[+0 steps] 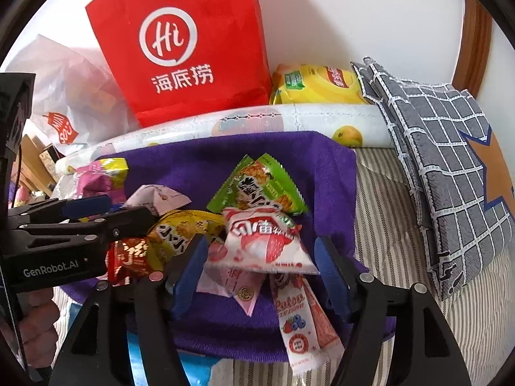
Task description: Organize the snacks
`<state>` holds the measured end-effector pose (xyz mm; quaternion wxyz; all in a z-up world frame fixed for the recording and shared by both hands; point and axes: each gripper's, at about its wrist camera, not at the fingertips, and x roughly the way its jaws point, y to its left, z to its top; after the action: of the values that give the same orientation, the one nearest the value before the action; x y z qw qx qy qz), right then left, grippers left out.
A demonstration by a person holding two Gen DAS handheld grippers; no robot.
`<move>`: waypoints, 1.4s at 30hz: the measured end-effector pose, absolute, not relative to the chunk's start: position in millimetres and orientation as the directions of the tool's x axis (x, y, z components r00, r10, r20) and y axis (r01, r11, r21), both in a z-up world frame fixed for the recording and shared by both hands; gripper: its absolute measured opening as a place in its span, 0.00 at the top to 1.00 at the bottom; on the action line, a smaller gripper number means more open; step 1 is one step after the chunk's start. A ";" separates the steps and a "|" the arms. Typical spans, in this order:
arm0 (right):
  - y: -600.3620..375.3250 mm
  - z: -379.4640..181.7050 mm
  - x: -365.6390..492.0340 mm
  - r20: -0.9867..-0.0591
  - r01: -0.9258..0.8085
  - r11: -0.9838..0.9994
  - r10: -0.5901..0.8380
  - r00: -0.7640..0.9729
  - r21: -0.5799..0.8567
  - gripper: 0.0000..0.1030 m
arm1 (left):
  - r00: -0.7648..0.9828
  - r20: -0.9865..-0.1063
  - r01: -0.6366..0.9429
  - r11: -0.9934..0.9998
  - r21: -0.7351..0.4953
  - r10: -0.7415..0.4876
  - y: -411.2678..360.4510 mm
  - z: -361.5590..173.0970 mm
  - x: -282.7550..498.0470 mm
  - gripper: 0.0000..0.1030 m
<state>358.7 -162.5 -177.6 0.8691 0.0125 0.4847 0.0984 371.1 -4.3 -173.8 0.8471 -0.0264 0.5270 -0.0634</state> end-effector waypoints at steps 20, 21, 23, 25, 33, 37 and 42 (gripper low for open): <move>-163.3 -125.9 305.1 -0.797 -0.173 0.978 0.196 0.571 0.117 0.32 | 0.502 -0.863 0.036 0.998 -0.043 -0.056 7.1 -123.0 311.9 0.21; -162.7 -121.4 301.6 -0.795 -0.176 0.978 0.198 0.574 0.116 0.32 | 0.508 -0.860 0.035 0.998 -0.043 -0.055 7.5 -119.2 306.9 0.20; -162.5 -112.1 292.6 -0.788 -0.180 0.977 0.200 0.582 0.115 0.32 | 0.518 -0.853 0.033 0.998 -0.046 -0.057 8.4 -111.9 296.9 0.20; -162.5 -104.2 284.3 -0.784 -0.179 0.977 0.201 0.587 0.117 0.32 | 0.531 -0.845 0.029 0.998 -0.052 -0.059 10.0 -104.0 285.1 0.20; -165.5 -70.2 245.5 -0.772 -0.160 0.979 0.201 0.604 0.130 0.32 | 0.579 -0.813 0.009 0.997 -0.075 -0.066 14.7 -78.0 239.3 0.19; -169.8 -51.1 223.1 -0.748 -0.146 0.977 0.213 0.628 0.155 0.32 | 0.612 -0.788 -0.003 0.997 -0.081 -0.063 16.3 -63.3 211.6 0.19; -176.9 -36.3 192.2 -0.728 -0.133 0.978 0.207 0.653 0.158 0.29 | 0.664 -0.747 -0.018 0.998 -0.065 -0.037 18.3 -47.6 175.0 0.17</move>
<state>192.2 -176.9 -36.3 0.9081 0.0455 0.4057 0.0934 175.0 18.3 -47.6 0.9115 -0.0332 0.4100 -0.0053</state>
